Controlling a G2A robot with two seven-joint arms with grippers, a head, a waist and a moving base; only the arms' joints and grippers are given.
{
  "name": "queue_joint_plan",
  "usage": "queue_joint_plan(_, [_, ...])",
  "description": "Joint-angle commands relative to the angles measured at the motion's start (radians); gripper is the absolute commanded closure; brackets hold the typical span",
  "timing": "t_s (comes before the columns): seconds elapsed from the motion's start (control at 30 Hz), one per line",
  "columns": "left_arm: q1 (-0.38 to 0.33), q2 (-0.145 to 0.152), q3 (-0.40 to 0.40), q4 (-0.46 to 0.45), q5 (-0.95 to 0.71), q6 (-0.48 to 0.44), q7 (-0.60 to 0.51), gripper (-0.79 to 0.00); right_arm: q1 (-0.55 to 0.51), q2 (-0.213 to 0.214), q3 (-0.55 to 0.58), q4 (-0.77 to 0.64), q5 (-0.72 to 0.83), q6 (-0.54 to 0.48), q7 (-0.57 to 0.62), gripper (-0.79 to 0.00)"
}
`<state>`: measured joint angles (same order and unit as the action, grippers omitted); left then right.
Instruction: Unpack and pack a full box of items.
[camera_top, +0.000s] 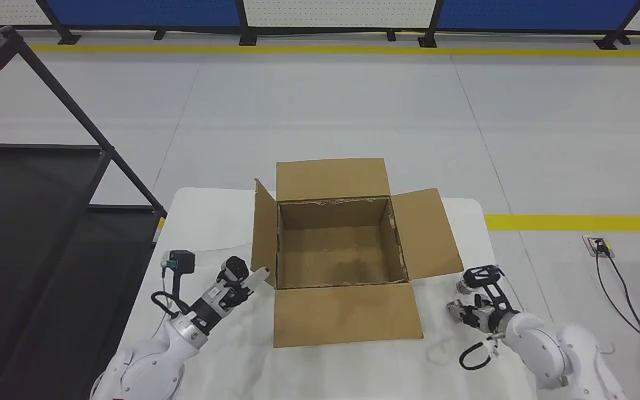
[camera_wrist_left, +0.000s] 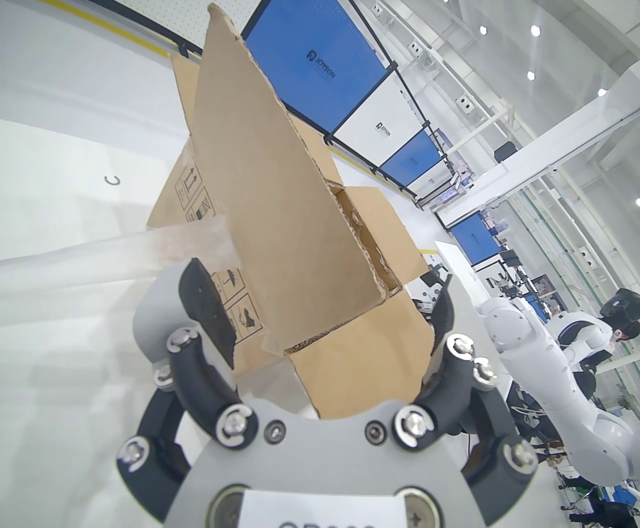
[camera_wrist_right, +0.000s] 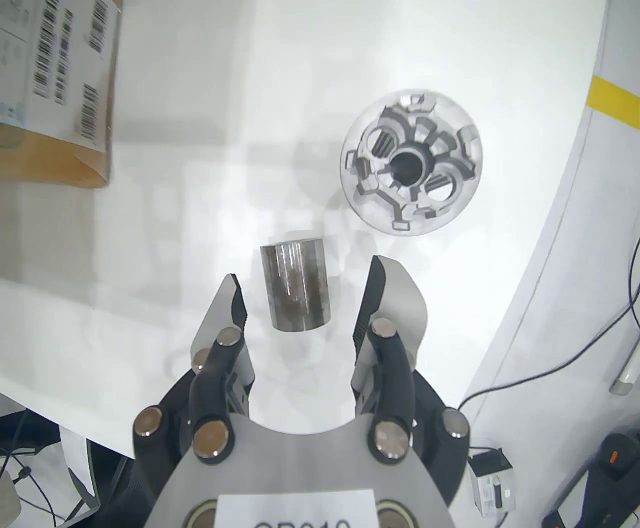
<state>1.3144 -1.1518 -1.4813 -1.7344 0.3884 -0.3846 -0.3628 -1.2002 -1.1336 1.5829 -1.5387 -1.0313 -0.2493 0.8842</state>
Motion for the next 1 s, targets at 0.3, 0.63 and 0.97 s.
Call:
queue_joint_plan(0.3, [0.007,0.002,-0.003,-0.002,0.001,0.0,0.008,-0.785,-0.033,0.009,-0.006,-0.054,0.01,-0.053,-0.028,-0.542])
queue_joint_plan(0.63, [0.01,0.004,-0.007,-0.002,-0.003,-0.006,0.013,-0.785,0.066,0.009,-0.101,0.052,-0.005,-0.067,0.091,-0.372])
queue_joint_plan(0.97, [0.006,0.006,-0.008,0.0,-0.003,-0.008,0.014,-0.785,0.09,0.014,-0.126,0.081,0.009,-0.084,0.107,-0.345])
